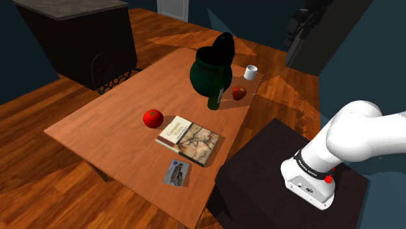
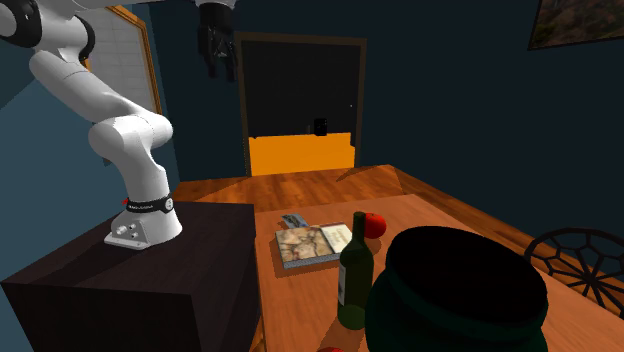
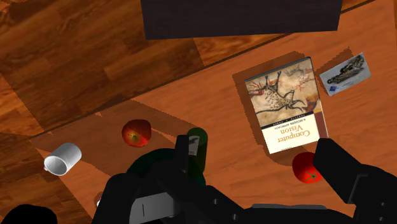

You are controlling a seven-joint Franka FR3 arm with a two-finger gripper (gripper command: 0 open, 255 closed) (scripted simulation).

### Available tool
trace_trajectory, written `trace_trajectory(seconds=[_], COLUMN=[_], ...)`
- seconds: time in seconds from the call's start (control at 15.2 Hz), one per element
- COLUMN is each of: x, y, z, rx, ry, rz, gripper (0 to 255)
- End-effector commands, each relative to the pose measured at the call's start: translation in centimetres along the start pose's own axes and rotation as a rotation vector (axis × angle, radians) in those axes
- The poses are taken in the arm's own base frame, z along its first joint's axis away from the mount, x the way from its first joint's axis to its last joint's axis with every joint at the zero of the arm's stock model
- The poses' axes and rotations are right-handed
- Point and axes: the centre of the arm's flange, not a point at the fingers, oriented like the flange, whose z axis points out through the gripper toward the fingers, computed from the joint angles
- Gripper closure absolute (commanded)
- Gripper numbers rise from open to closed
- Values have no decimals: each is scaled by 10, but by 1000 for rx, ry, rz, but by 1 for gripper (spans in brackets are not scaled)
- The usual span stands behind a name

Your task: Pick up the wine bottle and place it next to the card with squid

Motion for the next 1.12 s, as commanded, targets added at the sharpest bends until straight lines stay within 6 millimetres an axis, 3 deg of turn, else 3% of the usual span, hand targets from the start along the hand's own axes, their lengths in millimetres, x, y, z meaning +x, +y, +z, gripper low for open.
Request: trace_trajectory(seconds=[0.0,1.06], x=[0,151], y=[0,48], z=[0,142], rx=[0,59], ry=[0,5], rz=[0,-45], gripper=[0,0])
